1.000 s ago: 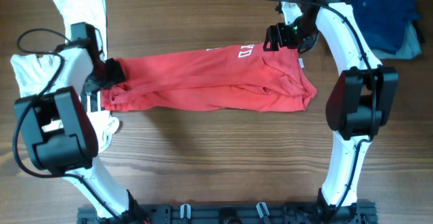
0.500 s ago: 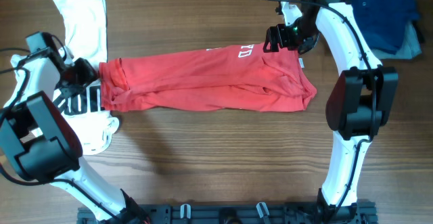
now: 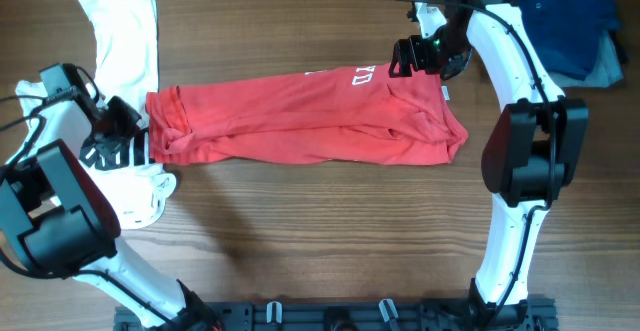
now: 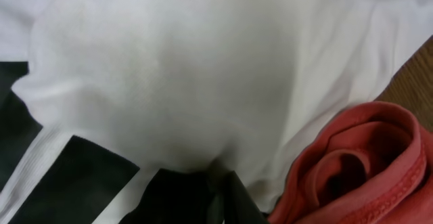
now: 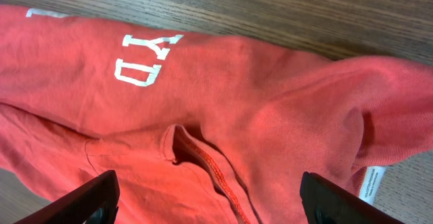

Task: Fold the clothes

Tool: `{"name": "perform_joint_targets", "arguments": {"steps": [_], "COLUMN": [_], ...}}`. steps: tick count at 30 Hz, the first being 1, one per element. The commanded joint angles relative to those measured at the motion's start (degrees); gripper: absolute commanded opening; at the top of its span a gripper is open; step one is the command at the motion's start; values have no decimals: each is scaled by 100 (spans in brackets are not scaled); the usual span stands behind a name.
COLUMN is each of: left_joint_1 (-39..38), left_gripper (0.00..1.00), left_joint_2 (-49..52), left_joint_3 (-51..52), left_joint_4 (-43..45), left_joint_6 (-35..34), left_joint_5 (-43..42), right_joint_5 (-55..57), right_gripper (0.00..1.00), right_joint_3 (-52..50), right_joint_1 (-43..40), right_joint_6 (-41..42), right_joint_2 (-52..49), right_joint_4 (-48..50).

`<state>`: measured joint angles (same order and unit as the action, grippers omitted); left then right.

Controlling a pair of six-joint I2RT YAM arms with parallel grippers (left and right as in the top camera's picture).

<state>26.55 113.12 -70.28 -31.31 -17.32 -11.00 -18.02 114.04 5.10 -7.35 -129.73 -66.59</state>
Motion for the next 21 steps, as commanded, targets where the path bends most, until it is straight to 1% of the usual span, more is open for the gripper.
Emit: {"name": "perform_joint_targets", "arguments": {"steps": [1,6,9,12,16,19,21], "left_joint_1": [31,37,37,37,35,20,-4], "left_gripper": [11,17,20,28,30,31,40], "left_joint_2": [24,24,24,24,24,-7,-131], "left_joint_3": [262,262,262,262,262,247,229], "left_joint_4": [168,573,898,1128,1248,1239,1165], "left_joint_6": [76,83,83,83,79,116,334], "left_joint_5": [507,1919,2474,2695,2747,2496,2081], "right_joint_5": [-114,-111,-111,-111,-111,-111,-111], "right_gripper": [86,86,86,86,86,86,86], "right_joint_3": [70,70,70,70,70,70,70], "right_joint_1": [-7,-7,-7,-7,-7,-7,-7], "right_joint_6": [7,4,4,4,2,2,2], "right_joint_2": [164,164,164,164,164,164,164], "right_joint_4": [55,57,81,101,96,98,98]}}
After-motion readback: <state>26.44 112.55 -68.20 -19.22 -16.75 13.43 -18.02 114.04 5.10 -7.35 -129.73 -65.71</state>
